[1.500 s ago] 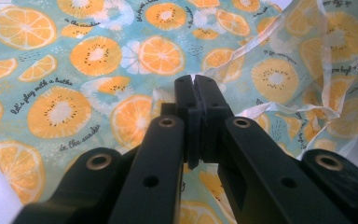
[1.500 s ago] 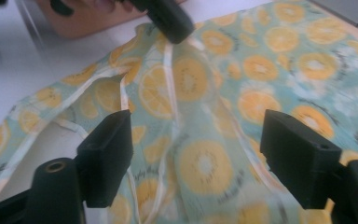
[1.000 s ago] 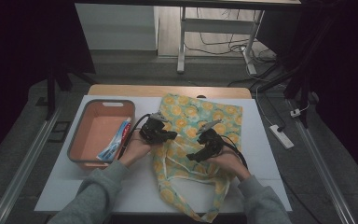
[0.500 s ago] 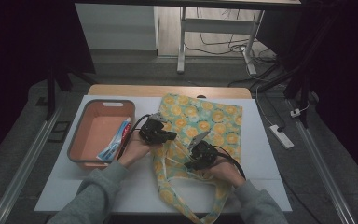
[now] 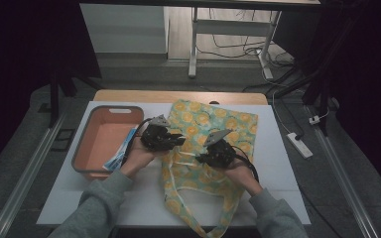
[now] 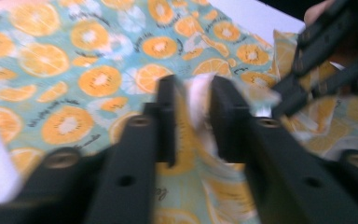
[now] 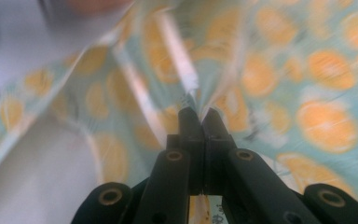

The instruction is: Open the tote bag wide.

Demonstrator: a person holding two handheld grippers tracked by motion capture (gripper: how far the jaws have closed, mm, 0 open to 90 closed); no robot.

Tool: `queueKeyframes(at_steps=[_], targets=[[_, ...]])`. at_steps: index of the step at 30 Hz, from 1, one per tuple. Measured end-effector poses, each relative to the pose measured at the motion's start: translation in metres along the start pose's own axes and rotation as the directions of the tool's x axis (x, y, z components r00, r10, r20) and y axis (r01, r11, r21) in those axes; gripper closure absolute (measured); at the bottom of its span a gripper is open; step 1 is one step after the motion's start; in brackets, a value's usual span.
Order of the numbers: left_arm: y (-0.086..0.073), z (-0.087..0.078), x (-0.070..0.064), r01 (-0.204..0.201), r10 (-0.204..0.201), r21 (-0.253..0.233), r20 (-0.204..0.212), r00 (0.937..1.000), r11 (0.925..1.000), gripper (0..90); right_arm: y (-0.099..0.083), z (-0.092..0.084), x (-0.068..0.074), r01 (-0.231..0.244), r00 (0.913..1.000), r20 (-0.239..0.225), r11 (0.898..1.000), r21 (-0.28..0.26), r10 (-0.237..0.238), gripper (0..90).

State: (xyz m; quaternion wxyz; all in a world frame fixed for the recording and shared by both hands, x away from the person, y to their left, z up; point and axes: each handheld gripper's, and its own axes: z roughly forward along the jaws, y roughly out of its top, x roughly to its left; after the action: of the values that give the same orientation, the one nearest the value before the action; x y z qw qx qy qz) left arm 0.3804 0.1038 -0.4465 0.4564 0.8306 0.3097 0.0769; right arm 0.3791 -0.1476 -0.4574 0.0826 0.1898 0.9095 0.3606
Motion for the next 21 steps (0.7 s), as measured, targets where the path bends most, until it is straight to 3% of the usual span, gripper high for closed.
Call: queueKeyframes(at_steps=[2, 3, 6, 7, 12, 16, 21], targets=[[0.001, -0.009, -0.004, -0.011, 0.011, -0.017, -0.007, 0.9999, 0.9998, 55.0, 0.006, -0.009, -0.007, -0.025, 0.9994, 0.023, 0.998, -0.054, 0.026, 89.0], [0.001, -0.013, -0.006, -0.016, 0.015, -0.028, -0.012, 0.9998, 0.9995, 49.2, 0.011, -0.018, -0.015, -0.049, 0.9976, 0.044, 0.993, -0.107, 0.054, 89.0], [0.003, -0.024, -0.013, -0.037, 0.036, -0.048, -0.015, 0.9992, 0.9981, 45.4, 0.014, -0.024, -0.023, -0.063, 0.9951, 0.067, 0.988, -0.139, 0.072, 89.0], [0.003, -0.027, -0.016, -0.044, 0.043, -0.054, -0.018, 0.9989, 0.9976, 42.6, 0.017, -0.027, -0.031, -0.072, 0.9923, 0.088, 0.984, -0.164, 0.087, 89.0], [0.004, -0.037, -0.022, -0.061, 0.060, -0.063, -0.019, 0.9980, 0.9961, 40.7, 0.016, -0.030, -0.049, -0.109, 0.9846, 0.112, 0.971, -0.211, 0.134, 89.0], [0.003, -0.042, -0.019, -0.053, 0.052, -0.059, -0.026, 0.9983, 0.9969, 40.4, 0.014, -0.033, -0.061, -0.143, 0.9767, 0.118, 0.954, -0.263, 0.179, 89.0], [0.000, -0.049, -0.014, -0.044, 0.042, -0.046, -0.037, 0.9984, 0.9979, 40.4, 0.012, -0.036, -0.068, -0.154, 0.9716, 0.129, 0.944, -0.290, 0.198, 89.0]])
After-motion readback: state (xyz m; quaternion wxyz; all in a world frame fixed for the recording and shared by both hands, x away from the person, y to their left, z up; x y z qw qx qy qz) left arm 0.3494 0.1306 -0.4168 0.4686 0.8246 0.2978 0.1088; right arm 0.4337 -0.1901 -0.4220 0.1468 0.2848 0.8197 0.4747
